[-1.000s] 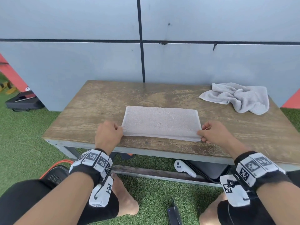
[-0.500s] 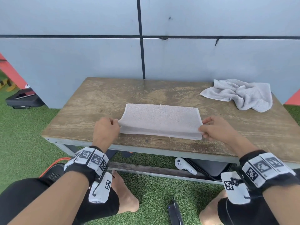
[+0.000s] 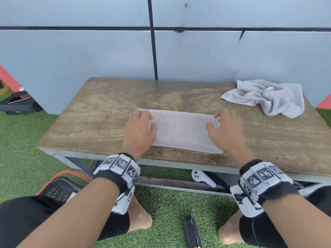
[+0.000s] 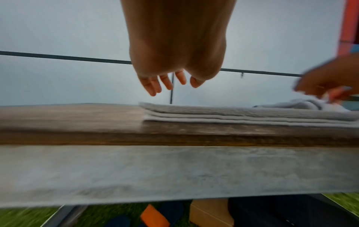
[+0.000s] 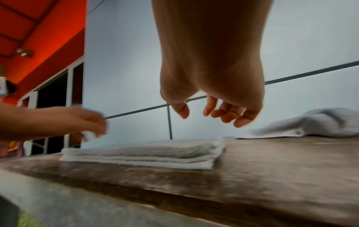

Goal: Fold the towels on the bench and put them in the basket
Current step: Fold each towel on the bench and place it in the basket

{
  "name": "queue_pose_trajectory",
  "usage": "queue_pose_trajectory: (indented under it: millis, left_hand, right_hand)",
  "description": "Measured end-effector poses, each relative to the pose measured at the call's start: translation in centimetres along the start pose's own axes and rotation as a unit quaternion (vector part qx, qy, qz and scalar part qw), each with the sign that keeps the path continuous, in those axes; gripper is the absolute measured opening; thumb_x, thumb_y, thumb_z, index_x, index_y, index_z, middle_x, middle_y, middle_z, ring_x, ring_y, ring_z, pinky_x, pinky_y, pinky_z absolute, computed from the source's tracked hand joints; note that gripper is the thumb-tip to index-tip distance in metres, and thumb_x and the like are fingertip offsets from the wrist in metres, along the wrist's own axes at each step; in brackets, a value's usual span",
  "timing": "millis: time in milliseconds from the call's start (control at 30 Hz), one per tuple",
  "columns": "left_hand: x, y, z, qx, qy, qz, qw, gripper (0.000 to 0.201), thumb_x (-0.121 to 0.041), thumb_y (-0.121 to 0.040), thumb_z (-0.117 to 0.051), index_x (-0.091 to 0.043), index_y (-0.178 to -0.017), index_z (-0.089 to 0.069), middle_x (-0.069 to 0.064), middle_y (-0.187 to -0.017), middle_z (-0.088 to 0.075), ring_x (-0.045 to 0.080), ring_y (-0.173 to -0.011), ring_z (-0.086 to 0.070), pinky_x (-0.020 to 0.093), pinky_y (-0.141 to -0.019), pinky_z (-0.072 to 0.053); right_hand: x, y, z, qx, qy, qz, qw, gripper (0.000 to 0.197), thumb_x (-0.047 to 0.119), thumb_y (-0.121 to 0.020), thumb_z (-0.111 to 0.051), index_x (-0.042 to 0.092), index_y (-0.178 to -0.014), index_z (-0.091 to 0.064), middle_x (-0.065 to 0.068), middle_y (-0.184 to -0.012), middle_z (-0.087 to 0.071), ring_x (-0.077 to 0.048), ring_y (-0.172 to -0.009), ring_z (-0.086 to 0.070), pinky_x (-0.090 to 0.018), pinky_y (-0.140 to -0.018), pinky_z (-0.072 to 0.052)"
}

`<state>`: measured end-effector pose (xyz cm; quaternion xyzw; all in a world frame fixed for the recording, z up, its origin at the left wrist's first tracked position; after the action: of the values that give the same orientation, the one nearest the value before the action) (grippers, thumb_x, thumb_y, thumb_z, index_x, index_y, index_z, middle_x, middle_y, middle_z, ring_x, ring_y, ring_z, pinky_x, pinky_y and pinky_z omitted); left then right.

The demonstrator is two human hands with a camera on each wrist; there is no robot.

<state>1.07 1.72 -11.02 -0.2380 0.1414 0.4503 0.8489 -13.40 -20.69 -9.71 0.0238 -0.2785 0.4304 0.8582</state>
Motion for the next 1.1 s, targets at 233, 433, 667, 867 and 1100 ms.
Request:
queue_pose_trajectory:
  millis: [233, 433, 667, 867, 1100]
  left_hand:
    - [-4.3, -1.8, -8.5, 0.189, -0.104, -0.107, 0.971, 0.054, -0.034, -0.107, -0.021, -0.023, -0.160, -0.016, -0.003, -0.169, -0.008, 0.017, -0.156, -0.004, 0.044, -0.126, -0.006]
    - [-1.8, -2.3, -8.5, 0.185, -0.132, -0.109, 0.968, 0.060, -0.049, -0.105, -0.015, -0.030, -0.161, -0.007, -0.007, -0.169, -0.001, 0.015, -0.156, 0.003, 0.043, -0.126, 0.002]
    - [0.7, -2.9, -7.3, 0.172, -0.124, -0.076, 0.974, 0.060, -0.049, -0.106, -0.014, -0.027, -0.161, -0.005, -0.007, -0.169, 0.000, 0.013, -0.155, 0.005, 0.041, -0.126, 0.005]
    - [2.6, -2.9, -6.3, 0.185, -0.120, -0.047, 0.974, 0.061, -0.048, -0.106, -0.012, -0.025, -0.161, -0.001, -0.008, -0.169, 0.004, 0.010, -0.155, 0.009, 0.038, -0.126, 0.006]
    - [3.7, -2.5, -5.5, 0.187, -0.142, -0.007, 0.972, 0.064, -0.051, -0.105, -0.008, -0.022, -0.161, 0.000, -0.007, -0.169, 0.006, 0.009, -0.154, 0.011, 0.046, -0.124, 0.011]
  right_hand:
    - [3.3, -0.4, -9.1, 0.186, 0.109, 0.118, 0.969, 0.058, 0.035, -0.106, -0.020, 0.018, -0.161, -0.010, 0.001, -0.169, -0.004, -0.017, -0.155, -0.001, -0.045, -0.126, -0.002]
    - [1.9, -0.4, -9.4, 0.184, 0.134, 0.102, 0.969, 0.061, 0.045, -0.104, -0.013, 0.027, -0.161, -0.002, 0.004, -0.169, 0.007, -0.017, -0.155, 0.009, -0.045, -0.125, 0.004]
    - [1.3, -0.6, -9.3, 0.170, 0.138, 0.084, 0.972, 0.066, 0.055, -0.101, -0.012, 0.029, -0.161, 0.002, 0.003, -0.169, 0.010, -0.017, -0.155, 0.012, -0.043, -0.125, 0.007]
    - [0.1, -0.6, -8.9, 0.162, 0.155, 0.071, 0.972, 0.071, 0.060, -0.100, -0.008, 0.026, -0.161, 0.004, 0.003, -0.169, 0.011, -0.016, -0.154, 0.014, -0.044, -0.126, 0.005]
    - [-1.1, -0.5, -7.5, 0.175, 0.153, 0.030, 0.972, 0.071, 0.060, -0.101, -0.009, 0.024, -0.161, 0.003, 0.003, -0.169, 0.012, -0.017, -0.154, 0.014, -0.051, -0.124, 0.007]
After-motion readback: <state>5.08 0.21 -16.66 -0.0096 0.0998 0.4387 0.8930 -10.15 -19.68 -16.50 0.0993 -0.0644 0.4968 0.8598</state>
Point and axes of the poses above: each hand's wrist, its own y-axis away from the middle knuckle, its own z-axis out of the back of the hand, x = y × z, the point moved 4 cm from there along -y, towards the middle knuckle
